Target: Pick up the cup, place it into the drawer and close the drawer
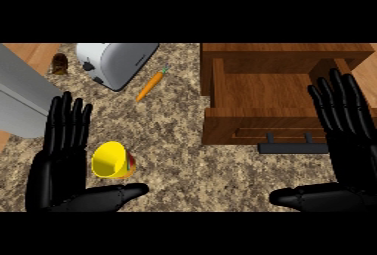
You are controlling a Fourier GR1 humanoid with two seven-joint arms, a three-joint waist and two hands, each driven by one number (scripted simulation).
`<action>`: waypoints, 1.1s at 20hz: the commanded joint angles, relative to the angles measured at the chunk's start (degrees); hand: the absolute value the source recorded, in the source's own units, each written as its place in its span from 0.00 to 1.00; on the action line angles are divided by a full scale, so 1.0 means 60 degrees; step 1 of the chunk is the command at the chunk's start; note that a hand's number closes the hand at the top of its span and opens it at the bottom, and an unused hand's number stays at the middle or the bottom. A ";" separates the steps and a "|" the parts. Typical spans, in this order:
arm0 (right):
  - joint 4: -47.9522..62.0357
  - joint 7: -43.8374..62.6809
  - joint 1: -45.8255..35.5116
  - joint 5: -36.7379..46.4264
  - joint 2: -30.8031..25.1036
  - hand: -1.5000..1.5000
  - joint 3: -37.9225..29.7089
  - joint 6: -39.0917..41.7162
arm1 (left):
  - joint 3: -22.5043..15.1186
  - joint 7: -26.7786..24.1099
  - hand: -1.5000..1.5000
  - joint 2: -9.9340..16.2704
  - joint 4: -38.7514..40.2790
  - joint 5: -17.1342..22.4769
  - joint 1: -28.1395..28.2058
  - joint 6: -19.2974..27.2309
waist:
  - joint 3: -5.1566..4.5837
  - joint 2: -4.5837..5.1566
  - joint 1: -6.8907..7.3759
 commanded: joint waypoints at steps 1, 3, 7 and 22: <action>-0.0020 -0.0048 0.0055 0.0142 -0.0023 0.00 0.0001 0.0010 | 0.0368 0.0479 0.00 -0.0030 0.0401 -0.0136 -0.0668 0.0326 | 0.0001 0.0001 -0.0015; -0.0148 -0.0193 0.0327 -0.0171 0.0020 0.00 -0.0166 0.0079 | 0.0112 -0.0027 0.00 0.0033 0.0126 -0.0068 0.0502 0.0083 | 0.0000 -0.0005 -0.0003; -0.0154 -0.0129 0.0098 0.0632 0.0412 0.00 0.0481 -0.0425 | 0.0132 -0.1117 0.00 -0.0024 0.0820 0.0300 0.1562 -0.0197 | -0.0005 -0.0005 0.0024; 0.0159 -0.0153 0.0104 -0.0036 -0.0068 0.00 -0.0182 0.0212 | 0.1551 -0.2742 0.00 0.0338 0.3322 0.0845 0.1378 -0.0875 | 0.0000 0.0001 0.0012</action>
